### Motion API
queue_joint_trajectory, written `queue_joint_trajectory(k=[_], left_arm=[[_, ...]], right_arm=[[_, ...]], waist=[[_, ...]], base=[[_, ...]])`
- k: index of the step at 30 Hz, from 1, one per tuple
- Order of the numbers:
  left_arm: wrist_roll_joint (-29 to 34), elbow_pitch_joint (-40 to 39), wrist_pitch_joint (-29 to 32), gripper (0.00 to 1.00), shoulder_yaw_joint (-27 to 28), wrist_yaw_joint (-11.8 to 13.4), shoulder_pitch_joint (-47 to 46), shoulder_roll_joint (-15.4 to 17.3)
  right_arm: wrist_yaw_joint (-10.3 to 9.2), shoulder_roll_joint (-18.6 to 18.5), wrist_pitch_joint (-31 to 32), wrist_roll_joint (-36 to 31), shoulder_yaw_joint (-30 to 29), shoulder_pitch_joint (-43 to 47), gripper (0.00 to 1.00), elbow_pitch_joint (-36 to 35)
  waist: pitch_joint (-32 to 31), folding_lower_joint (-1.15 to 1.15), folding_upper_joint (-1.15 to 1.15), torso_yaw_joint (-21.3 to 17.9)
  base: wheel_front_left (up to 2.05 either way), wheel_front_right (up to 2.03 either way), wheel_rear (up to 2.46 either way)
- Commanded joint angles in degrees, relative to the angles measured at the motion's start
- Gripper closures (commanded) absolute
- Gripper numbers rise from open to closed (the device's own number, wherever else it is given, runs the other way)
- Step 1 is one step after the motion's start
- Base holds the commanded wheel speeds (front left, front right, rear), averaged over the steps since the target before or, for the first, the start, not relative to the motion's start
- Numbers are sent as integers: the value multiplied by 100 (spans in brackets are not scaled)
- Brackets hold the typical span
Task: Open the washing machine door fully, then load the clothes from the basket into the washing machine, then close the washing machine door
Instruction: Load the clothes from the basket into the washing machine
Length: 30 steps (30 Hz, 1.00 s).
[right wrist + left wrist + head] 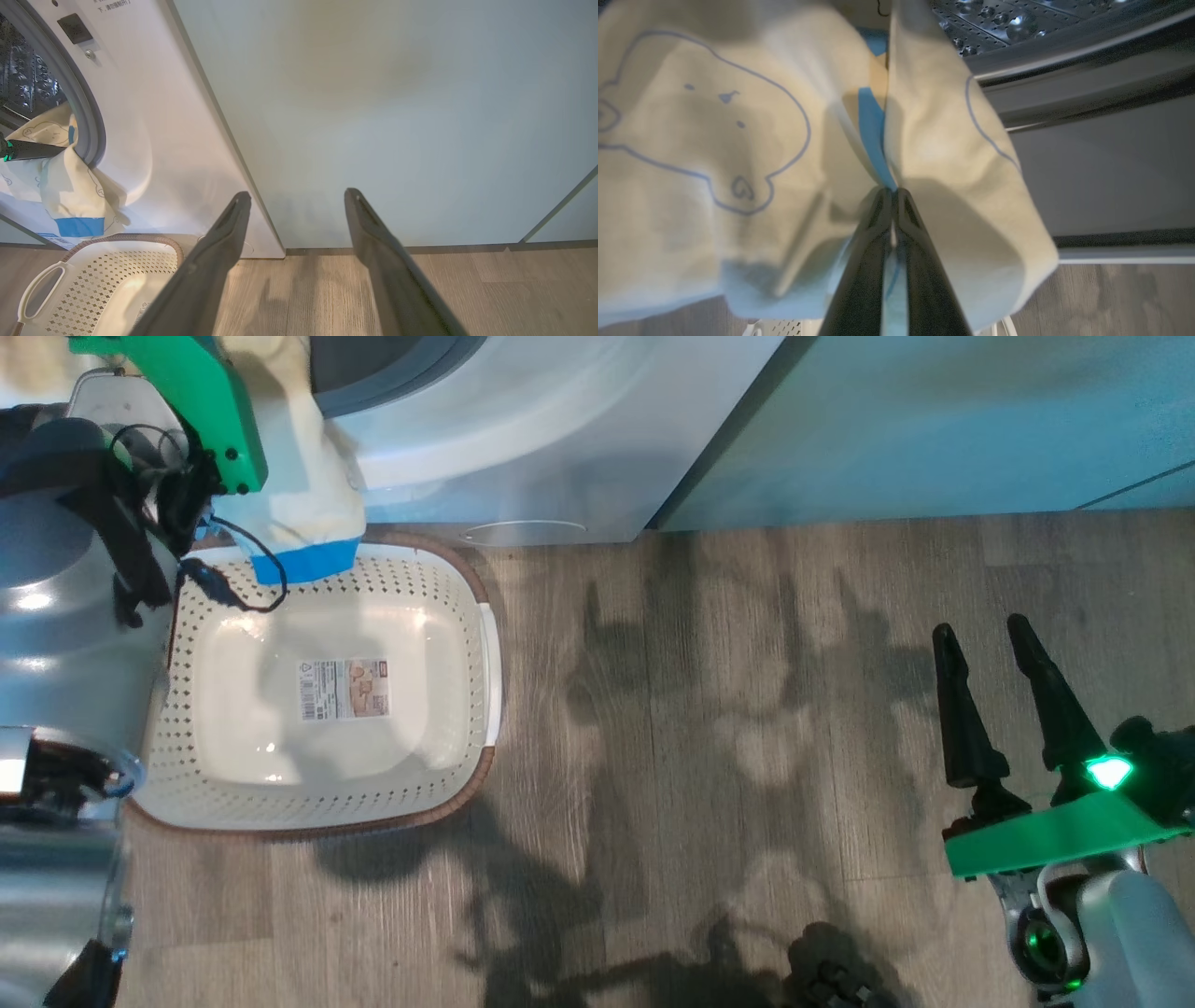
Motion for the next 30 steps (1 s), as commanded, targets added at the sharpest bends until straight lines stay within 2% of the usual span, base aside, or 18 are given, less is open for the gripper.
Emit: queue_joint_trajectory(k=[1, 7, 15, 22, 30], left_arm=[[-14, -25, -17, 100, 53, -52, -125, 221], [-76, 159, -313, 100, -71, -162, -199, 189], [-278, 145, -1349, 100, 20, -205, -590, 171], [-360, 164, -1856, 100, 82, -209, -1029, 197], [-393, 275, -2466, 100, 195, 50, -1830, 277]], right_arm=[[22, -54, -54, -26, 53, -22, 0, -152], [22, -51, -54, -32, 43, -7, 0, -125], [22, -55, -54, -26, 34, -17, 0, -125], [22, -34, -54, -15, 71, -71, 0, -147], [22, 25, -54, 36, 151, -185, 0, -161]], waist=[[-8, 0, 0, 0], [-69, 0, 0, 8], [-113, 0, 0, 20], [8, 0, 0, -3], [286, 0, 0, -103]], base=[[0, 0, 0], [0, 0, 0], [0, 0, 0], [0, 0, 0], [0, 0, 0]])
